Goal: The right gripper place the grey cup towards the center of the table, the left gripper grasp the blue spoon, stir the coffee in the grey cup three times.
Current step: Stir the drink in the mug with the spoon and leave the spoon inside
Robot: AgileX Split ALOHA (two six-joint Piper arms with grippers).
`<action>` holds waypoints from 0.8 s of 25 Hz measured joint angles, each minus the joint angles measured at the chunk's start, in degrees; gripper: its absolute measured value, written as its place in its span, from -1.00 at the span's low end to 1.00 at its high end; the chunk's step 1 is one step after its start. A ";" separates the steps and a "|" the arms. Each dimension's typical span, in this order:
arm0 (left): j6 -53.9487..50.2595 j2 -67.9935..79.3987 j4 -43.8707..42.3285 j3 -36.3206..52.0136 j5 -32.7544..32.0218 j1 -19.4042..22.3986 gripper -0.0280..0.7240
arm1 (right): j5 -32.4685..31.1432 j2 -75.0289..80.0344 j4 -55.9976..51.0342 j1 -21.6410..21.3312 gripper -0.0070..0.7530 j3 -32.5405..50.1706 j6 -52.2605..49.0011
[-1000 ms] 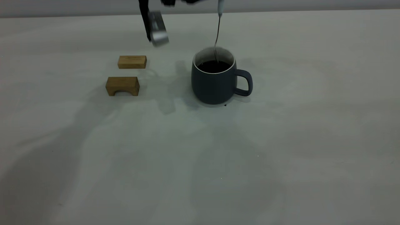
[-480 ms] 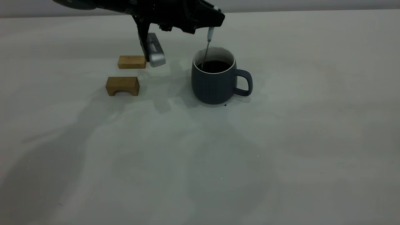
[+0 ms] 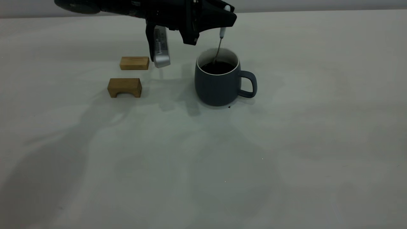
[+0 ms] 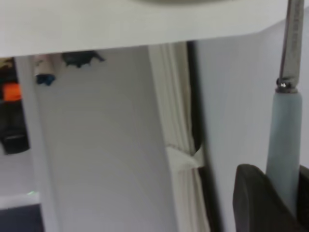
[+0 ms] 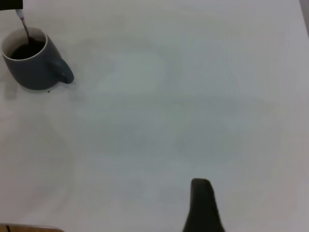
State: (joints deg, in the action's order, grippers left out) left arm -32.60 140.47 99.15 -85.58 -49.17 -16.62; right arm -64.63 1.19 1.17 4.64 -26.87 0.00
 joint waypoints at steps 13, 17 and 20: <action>-13.30 1.86 -2.69 -0.04 -4.82 0.05 -0.48 | 0.00 0.00 0.00 0.00 0.57 0.00 0.00; -16.20 1.23 -5.39 -0.11 0.18 0.40 -0.48 | 0.00 0.00 0.00 0.00 0.57 0.00 0.00; -14.21 0.21 -5.19 -0.11 3.08 0.84 -0.48 | 0.00 0.00 0.00 0.00 0.57 0.00 0.00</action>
State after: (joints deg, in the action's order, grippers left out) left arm -46.81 140.68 93.96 -85.68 -46.09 -15.79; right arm -64.63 1.19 1.17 4.64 -26.87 0.00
